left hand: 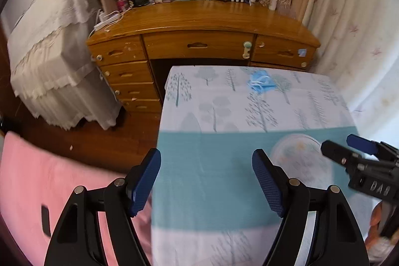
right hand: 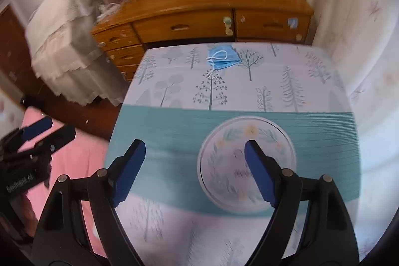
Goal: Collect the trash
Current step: 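Grasp the blue face mask with the right gripper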
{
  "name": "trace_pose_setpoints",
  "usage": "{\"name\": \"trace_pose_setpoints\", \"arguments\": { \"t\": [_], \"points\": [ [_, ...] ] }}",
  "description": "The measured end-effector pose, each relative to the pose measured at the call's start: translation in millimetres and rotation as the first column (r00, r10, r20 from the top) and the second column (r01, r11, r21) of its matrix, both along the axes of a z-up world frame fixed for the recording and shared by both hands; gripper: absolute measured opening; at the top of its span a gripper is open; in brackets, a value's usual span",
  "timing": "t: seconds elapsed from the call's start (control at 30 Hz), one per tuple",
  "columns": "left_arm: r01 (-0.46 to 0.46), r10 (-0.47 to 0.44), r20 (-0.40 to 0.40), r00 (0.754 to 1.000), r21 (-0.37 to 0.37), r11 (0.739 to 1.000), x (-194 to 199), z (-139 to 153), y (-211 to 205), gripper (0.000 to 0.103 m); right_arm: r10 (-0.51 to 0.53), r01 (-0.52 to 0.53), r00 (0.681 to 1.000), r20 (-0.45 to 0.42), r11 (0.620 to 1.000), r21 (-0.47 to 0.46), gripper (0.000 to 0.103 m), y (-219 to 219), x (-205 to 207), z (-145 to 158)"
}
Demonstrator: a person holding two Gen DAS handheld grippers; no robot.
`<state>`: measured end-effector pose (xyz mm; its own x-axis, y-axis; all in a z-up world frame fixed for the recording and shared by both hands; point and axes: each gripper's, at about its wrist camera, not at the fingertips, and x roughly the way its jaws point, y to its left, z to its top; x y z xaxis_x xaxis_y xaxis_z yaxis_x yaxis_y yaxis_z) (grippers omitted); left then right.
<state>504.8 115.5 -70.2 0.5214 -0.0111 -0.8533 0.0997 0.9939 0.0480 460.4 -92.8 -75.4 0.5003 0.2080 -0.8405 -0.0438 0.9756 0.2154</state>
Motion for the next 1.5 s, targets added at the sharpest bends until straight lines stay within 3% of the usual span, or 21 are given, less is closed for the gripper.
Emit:
{"name": "trace_pose_setpoints", "arguments": {
  "t": [0.23, 0.37, 0.6, 0.77, 0.97, 1.03, 1.07, 1.23, 1.37, 1.5],
  "points": [
    [-0.009, 0.007, -0.043, 0.999, -0.039, 0.999, 154.9, -69.5, 27.3, 0.077, -0.153, 0.158, 0.983, -0.101, 0.987, 0.04, 0.08, 8.7, 153.9, -72.4],
    [-0.033, 0.03, -0.043, 0.999, -0.068, 0.997, 217.9, -106.5, 39.1, 0.077, -0.233, 0.24, 0.96, -0.157, 0.97, 0.031, 0.08, 9.3, 226.6, -118.1],
    [-0.092, 0.086, -0.072, 0.994, -0.087, 0.992, 291.2, -162.4, 57.0, 0.077, -0.4, 0.418, 0.892, -0.21, 0.907, 0.045, 0.08, -11.5, 303.4, -176.8],
    [-0.116, 0.108, -0.084, 0.991, -0.088, 0.989, 310.8, -187.9, 66.7, 0.077, -0.49, 0.51, 0.833, -0.258, 0.86, 0.011, 0.08, -18.3, 338.7, -211.4],
    [-0.128, 0.118, -0.096, 0.988, -0.096, 0.987, 312.1, -201.1, 72.1, 0.077, -0.496, 0.474, 0.843, -0.209, 0.868, -0.146, 0.077, 1.2, 356.9, -223.6],
    [-0.129, 0.119, -0.101, 0.988, -0.096, 0.987, 306.1, -203.7, 74.8, 0.077, -0.502, 0.466, 0.845, -0.187, 0.861, -0.203, 0.058, 4.4, 354.6, -224.6],
    [-0.129, 0.118, -0.105, 0.987, -0.097, 0.987, 303.2, -204.2, 75.5, 0.077, -0.499, 0.461, 0.848, -0.177, 0.861, -0.217, 0.053, 5.4, 353.0, -224.0],
    [-0.122, 0.107, -0.127, 0.986, -0.11, 0.986, 279.6, -200.8, 77.5, 0.077, -0.448, 0.412, 0.877, -0.173, 0.887, -0.21, 0.011, 10.5, 344.6, -222.0],
    [-0.121, 0.103, -0.133, 0.986, -0.135, 0.983, 255.4, -187.1, 77.3, 0.077, -0.413, 0.387, 0.893, -0.178, 0.907, -0.166, 0.006, 9.8, 322.0, -213.4],
    [-0.118, 0.102, -0.112, 0.988, -0.148, 0.982, 218.2, -164.4, 75.9, 0.077, -0.375, 0.362, 0.916, -0.144, 0.926, -0.108, 0.005, 8.4, 279.2, -185.5]
  ]
}}
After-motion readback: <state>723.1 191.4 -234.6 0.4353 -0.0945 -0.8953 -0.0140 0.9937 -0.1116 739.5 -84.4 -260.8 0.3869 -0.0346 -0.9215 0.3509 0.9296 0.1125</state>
